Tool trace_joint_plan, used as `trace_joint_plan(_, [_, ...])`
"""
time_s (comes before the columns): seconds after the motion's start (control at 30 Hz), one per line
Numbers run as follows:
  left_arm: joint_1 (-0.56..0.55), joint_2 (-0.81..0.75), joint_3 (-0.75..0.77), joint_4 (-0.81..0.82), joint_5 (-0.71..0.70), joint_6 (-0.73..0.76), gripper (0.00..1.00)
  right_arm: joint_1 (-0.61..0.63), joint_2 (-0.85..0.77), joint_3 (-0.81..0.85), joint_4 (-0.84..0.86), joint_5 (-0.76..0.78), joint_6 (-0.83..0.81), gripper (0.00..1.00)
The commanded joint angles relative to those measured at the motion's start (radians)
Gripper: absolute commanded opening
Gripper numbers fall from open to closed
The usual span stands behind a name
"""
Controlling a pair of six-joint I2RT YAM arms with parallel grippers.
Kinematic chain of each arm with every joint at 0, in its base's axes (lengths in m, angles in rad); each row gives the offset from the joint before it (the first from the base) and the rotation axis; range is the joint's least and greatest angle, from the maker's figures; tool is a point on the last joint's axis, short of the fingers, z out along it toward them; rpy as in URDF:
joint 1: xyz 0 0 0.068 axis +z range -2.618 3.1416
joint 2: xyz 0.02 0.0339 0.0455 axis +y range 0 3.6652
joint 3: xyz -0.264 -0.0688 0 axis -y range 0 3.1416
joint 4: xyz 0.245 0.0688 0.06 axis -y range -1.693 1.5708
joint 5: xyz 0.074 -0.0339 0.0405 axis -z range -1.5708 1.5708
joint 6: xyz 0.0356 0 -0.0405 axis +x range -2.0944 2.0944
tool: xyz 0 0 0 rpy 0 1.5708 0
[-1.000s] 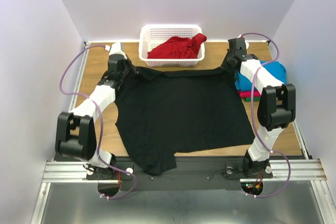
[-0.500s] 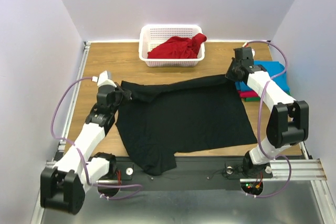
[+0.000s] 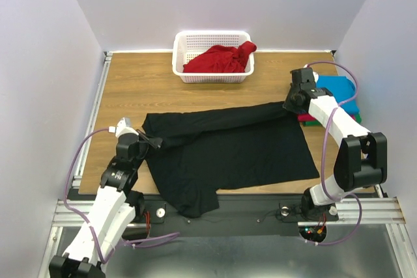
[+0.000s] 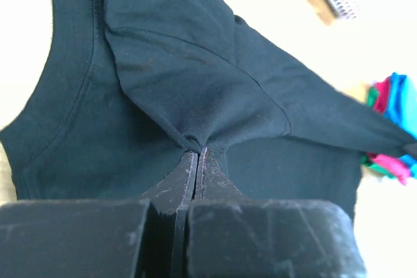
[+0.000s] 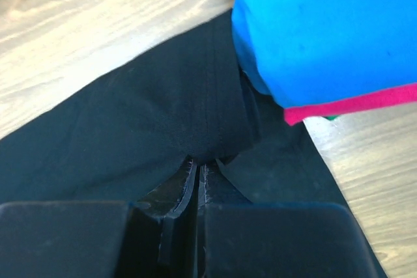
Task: Fold and stack the t-shirts
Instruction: Fold the tshirt
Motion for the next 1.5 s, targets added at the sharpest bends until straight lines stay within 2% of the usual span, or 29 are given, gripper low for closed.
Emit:
trace_joint_plan(0.0, [-0.006, -0.055, 0.0, -0.067, -0.046, -0.077, 0.0, -0.011, -0.043, -0.016, -0.021, 0.052, -0.015, 0.01])
trace_joint_plan(0.13, [-0.008, -0.029, -0.01, -0.118, -0.028, -0.124, 0.0, -0.011, -0.032, -0.032, -0.026, 0.062, -0.015, 0.02])
trace_joint_plan(0.23, [-0.012, -0.039, -0.017, -0.155, -0.037, -0.154, 0.0, -0.011, -0.025, -0.049, -0.031, 0.079, -0.003, 0.06])
trace_joint_plan(0.3, [-0.015, -0.067, -0.026, -0.165, -0.033, -0.18, 0.0, -0.011, -0.022, -0.06, -0.034, 0.088, 0.005, 0.13])
trace_joint_plan(0.33, [-0.019, -0.078, -0.03, -0.175, -0.031, -0.19, 0.18, -0.011, -0.02, -0.062, -0.035, 0.093, 0.007, 0.14])
trace_joint_plan(0.37, [-0.02, -0.085, -0.033, -0.181, -0.033, -0.201, 0.63, -0.011, -0.019, -0.065, -0.038, 0.092, 0.007, 0.2])
trace_joint_plan(0.4, [-0.028, -0.096, -0.033, -0.199, -0.042, -0.224, 0.97, -0.011, -0.017, -0.065, -0.041, 0.092, 0.008, 0.25])
trace_joint_plan(0.43, [-0.031, -0.098, -0.03, -0.207, -0.048, -0.23, 0.99, -0.011, -0.017, -0.062, -0.047, 0.096, 0.011, 0.3])
trace_joint_plan(0.53, [-0.037, -0.105, 0.006, -0.233, -0.065, -0.232, 0.99, -0.011, -0.029, -0.049, -0.072, 0.113, 0.025, 0.52])
trace_joint_plan(0.57, [-0.037, -0.11, 0.037, -0.242, -0.079, -0.227, 0.98, -0.011, -0.037, -0.046, -0.086, 0.112, 0.029, 0.62])
trace_joint_plan(0.63, [-0.037, -0.115, 0.077, -0.288, -0.109, -0.212, 0.99, -0.011, -0.051, -0.037, -0.092, 0.102, 0.026, 0.69])
trace_joint_plan(0.67, [-0.037, -0.118, 0.095, -0.297, -0.128, -0.206, 0.98, -0.011, -0.067, -0.031, -0.092, 0.08, 0.023, 0.71])
trace_joint_plan(0.7, [-0.037, -0.119, 0.132, -0.308, -0.146, -0.201, 0.99, -0.011, -0.072, -0.025, -0.094, 0.063, 0.017, 0.8])
trace_joint_plan(0.73, [-0.037, -0.113, 0.167, -0.316, -0.17, -0.189, 0.99, -0.011, -0.078, -0.01, -0.091, 0.014, -0.002, 0.82])
trace_joint_plan(0.77, [-0.037, -0.107, 0.18, -0.307, -0.174, -0.18, 0.98, -0.009, -0.08, -0.003, -0.09, -0.014, -0.012, 0.89])
trace_joint_plan(0.8, [-0.037, -0.084, 0.189, -0.29, -0.174, -0.174, 0.99, -0.009, -0.078, 0.004, -0.089, -0.043, -0.023, 0.99])
trace_joint_plan(0.9, [-0.037, -0.017, 0.2, -0.167, -0.142, -0.14, 0.99, -0.005, -0.065, 0.027, -0.078, -0.137, -0.036, 1.0])
trace_joint_plan(1.0, [-0.04, 0.19, 0.207, -0.016, -0.071, -0.097, 0.99, 0.017, -0.033, 0.046, -0.049, -0.195, -0.053, 1.0])
trace_joint_plan(1.13, [-0.043, 0.417, 0.252, 0.141, -0.051, -0.036, 0.98, 0.061, 0.062, 0.073, 0.026, -0.278, -0.073, 1.0])
trace_joint_plan(1.3, [-0.037, 0.659, 0.302, 0.276, -0.083, 0.042, 0.98, 0.084, 0.222, 0.128, 0.09, -0.297, -0.081, 1.0])
trace_joint_plan(1.47, [0.006, 0.821, 0.354, 0.374, -0.08, 0.102, 0.98, 0.084, 0.363, 0.191, 0.106, -0.206, -0.076, 1.0])
